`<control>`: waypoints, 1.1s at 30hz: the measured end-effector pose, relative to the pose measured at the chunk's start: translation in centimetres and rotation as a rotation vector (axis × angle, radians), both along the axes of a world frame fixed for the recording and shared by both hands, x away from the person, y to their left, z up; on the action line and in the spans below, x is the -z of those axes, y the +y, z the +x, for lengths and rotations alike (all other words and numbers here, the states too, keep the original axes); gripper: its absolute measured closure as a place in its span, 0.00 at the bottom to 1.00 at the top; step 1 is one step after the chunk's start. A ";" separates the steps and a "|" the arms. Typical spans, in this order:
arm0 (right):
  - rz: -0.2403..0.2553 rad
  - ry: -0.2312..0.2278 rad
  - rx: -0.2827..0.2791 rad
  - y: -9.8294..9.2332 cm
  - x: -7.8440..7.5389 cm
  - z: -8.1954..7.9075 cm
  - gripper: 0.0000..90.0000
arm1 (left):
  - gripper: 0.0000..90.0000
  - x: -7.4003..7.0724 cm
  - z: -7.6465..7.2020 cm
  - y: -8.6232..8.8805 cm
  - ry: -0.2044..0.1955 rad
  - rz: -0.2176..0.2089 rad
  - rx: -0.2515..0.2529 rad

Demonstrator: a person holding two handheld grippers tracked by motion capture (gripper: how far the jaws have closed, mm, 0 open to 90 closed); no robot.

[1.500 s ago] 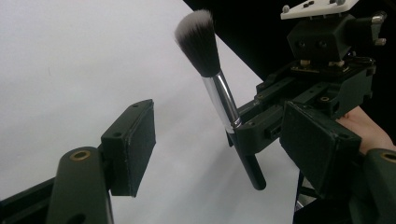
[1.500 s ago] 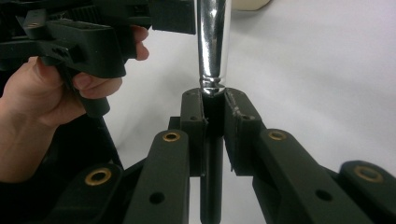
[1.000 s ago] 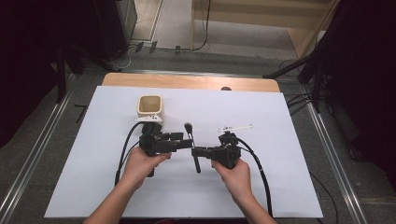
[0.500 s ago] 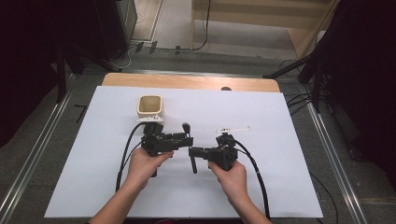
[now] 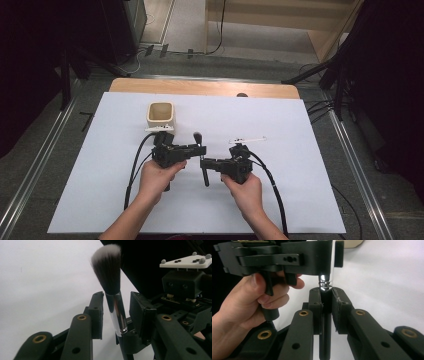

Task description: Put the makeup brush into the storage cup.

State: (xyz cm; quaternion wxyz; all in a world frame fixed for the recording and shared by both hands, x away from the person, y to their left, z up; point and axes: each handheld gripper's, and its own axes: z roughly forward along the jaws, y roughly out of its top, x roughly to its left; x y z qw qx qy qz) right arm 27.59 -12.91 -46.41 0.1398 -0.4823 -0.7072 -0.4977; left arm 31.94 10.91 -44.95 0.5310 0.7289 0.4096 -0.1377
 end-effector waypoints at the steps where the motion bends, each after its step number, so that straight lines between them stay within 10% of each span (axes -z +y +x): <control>1: -0.001 -0.002 0.002 0.1 0.0 0.0 0.89 | 0.74 0.0 0.0 0.0 -0.004 0.000 -0.003; 33: -0.008 0.005 0.011 0.5 0.3 -0.1 0.89 | 0.87 0.4 0.1 -0.1 0.092 -0.028 -0.014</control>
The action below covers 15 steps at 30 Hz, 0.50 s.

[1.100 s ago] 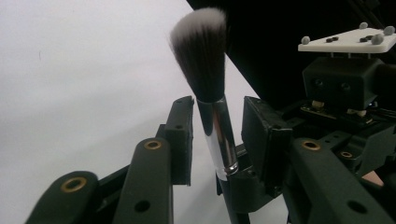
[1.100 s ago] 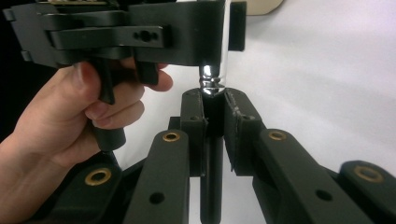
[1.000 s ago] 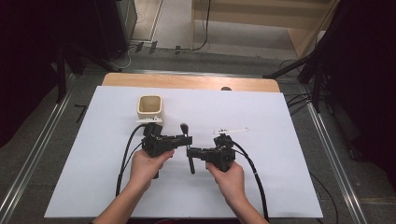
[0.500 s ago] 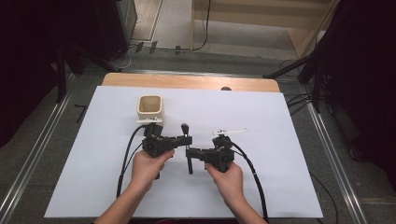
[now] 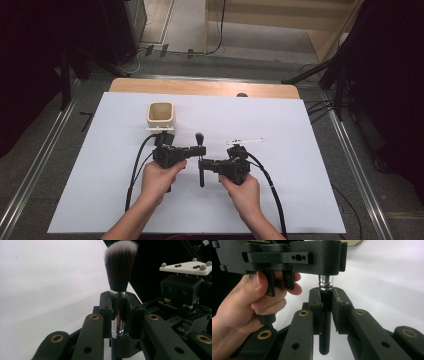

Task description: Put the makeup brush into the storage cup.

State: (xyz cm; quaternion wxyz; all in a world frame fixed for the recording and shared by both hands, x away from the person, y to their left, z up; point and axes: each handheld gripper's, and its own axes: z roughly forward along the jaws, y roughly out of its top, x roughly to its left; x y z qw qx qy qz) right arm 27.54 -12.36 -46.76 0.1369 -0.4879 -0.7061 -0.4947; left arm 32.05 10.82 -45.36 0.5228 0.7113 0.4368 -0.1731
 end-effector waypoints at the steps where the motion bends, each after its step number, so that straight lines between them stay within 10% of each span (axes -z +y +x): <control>1: 0.001 0.004 -0.004 0.0 0.0 0.0 0.88 | 0.87 0.0 0.0 0.0 0.003 -0.001 -0.002; 15: -0.007 0.004 -0.015 -0.1 0.2 0.3 0.73 | 0.88 -0.1 0.0 0.0 0.007 0.008 0.007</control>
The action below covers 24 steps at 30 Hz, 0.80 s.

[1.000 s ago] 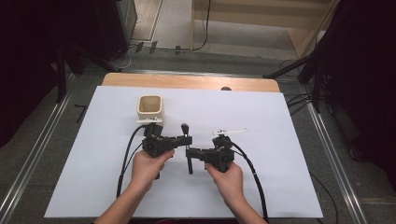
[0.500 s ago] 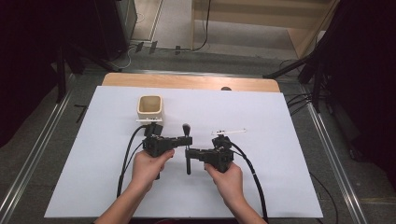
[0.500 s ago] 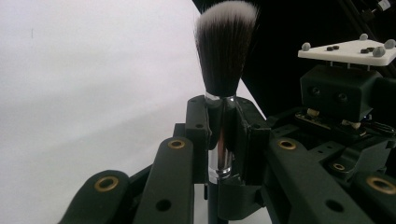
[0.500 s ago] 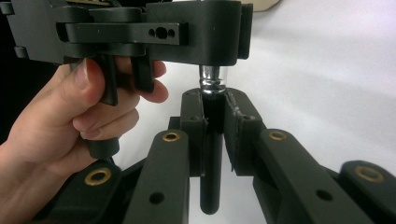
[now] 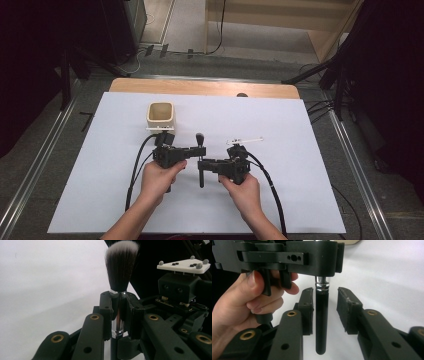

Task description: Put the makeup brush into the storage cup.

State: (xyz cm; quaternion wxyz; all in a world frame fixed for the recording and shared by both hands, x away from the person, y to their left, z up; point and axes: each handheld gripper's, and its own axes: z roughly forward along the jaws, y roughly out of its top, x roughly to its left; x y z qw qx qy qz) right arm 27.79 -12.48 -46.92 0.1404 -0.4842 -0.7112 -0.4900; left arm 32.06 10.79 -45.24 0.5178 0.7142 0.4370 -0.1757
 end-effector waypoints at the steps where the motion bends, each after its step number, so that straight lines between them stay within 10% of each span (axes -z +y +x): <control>1: -0.003 -0.003 0.002 0.0 0.0 0.0 0.71 | 0.87 0.0 0.0 0.0 -0.001 0.000 0.001; 24: -0.047 -0.118 -0.077 -0.8 0.0 0.1 0.41 | 0.87 -0.3 0.4 0.7 0.007 0.017 0.032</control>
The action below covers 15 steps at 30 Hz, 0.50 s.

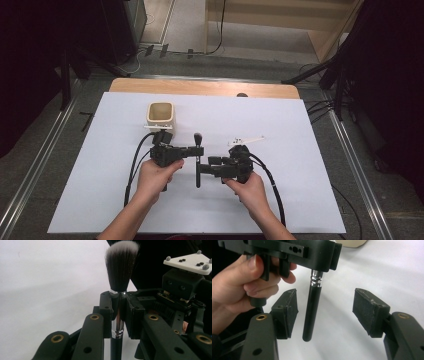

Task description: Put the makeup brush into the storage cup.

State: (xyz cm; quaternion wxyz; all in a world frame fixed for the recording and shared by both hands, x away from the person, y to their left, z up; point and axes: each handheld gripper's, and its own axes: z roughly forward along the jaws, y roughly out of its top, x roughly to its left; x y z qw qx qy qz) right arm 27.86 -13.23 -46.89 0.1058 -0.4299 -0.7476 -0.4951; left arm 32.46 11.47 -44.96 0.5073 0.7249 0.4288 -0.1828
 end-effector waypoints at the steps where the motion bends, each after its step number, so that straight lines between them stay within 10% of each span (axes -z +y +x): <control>1: -0.002 -0.005 -0.004 0.0 0.0 0.0 0.41 | 0.87 0.0 0.0 0.0 0.001 0.001 0.001; 15: -0.031 -0.071 -0.043 -0.8 -0.2 0.0 0.32 | 0.87 -0.2 0.1 0.4 0.009 0.010 0.040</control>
